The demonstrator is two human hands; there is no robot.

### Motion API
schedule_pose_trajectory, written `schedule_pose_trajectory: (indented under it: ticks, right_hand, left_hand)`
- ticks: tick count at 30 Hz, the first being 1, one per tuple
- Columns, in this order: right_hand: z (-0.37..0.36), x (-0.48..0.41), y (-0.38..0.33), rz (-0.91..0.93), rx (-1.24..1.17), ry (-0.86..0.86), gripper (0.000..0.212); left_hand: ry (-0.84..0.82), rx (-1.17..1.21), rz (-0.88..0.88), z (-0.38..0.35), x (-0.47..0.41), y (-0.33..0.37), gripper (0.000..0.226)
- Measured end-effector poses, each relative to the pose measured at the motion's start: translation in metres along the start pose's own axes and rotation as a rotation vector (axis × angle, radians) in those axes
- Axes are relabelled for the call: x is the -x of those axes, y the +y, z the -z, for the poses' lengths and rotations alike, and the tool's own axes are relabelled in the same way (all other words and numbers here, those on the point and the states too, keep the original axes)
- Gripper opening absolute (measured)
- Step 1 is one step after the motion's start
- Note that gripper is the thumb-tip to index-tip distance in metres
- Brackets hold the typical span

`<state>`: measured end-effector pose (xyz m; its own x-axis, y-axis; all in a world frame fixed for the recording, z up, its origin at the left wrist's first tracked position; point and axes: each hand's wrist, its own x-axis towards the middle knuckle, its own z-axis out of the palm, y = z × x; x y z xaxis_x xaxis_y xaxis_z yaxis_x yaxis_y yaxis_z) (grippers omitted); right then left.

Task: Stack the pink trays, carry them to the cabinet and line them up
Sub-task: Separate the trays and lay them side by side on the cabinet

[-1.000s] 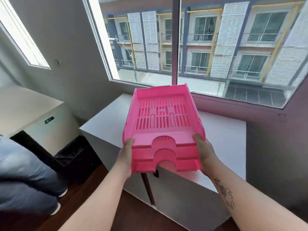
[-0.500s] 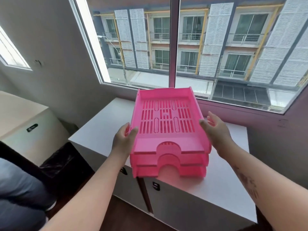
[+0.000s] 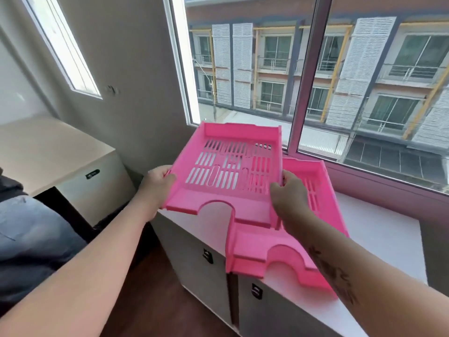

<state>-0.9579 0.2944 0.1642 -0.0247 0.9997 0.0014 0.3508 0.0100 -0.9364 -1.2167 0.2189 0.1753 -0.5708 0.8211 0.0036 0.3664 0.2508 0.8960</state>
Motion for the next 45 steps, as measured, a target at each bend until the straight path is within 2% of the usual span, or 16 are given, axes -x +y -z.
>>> schedule_pose_trajectory:
  ticks: [3, 7, 12, 18, 23, 27, 31, 37, 39, 41, 45]
  right_hand:
    - [-0.061, -0.009, -0.006, -0.029, -0.048, -0.039, 0.027]
    - [-0.146, -0.029, -0.015, -0.055, -0.045, -0.014, 0.045]
    - [-0.226, -0.042, -0.01, -0.162, 0.02, 0.059, 0.042]
    - [-0.269, -0.057, 0.005, -0.263, 0.061, 0.17, 0.036]
    - [-0.284, -0.058, 0.022, -0.308, 0.096, 0.209, 0.041]
    - [-0.282, -0.06, 0.02, -0.337, 0.051, 0.212, 0.041]
    - [-0.261, -0.079, -0.004, -0.278, 0.048, 0.259, 0.055]
    - [-0.197, -0.104, -0.049, -0.115, -0.004, 0.379, 0.02]
    - [-0.165, -0.103, -0.052, -0.054, 0.045, 0.415, 0.012]
    - [-0.129, -0.098, -0.045, -0.023, 0.132, 0.443, 0.017]
    - [-0.045, -0.082, -0.01, -0.03, 0.4, 0.43, 0.019]
  left_hand:
    - [0.028, -0.03, 0.002, 0.034, -0.035, -0.022, 0.031]
    - [0.006, -0.067, -0.015, 0.07, -0.102, -0.054, 0.027]
    - [-0.087, -0.069, 0.026, 0.09, -0.189, -0.099, 0.032]
    - [-0.239, -0.029, 0.043, 0.074, -0.247, -0.133, 0.033]
    - [-0.29, 0.0, 0.11, 0.062, -0.261, -0.164, 0.032]
    - [-0.309, -0.015, 0.138, 0.063, -0.264, -0.167, 0.026]
    - [-0.249, 0.018, 0.078, 0.069, -0.283, -0.128, 0.045]
    - [-0.245, 0.12, -0.097, 0.037, -0.271, -0.051, 0.036]
    - [-0.298, 0.095, -0.136, 0.01, -0.247, -0.037, 0.027]
    - [-0.368, 0.074, -0.17, -0.022, -0.214, -0.026, 0.025]
    - [-0.473, 0.048, -0.111, -0.086, -0.134, -0.016, 0.041]
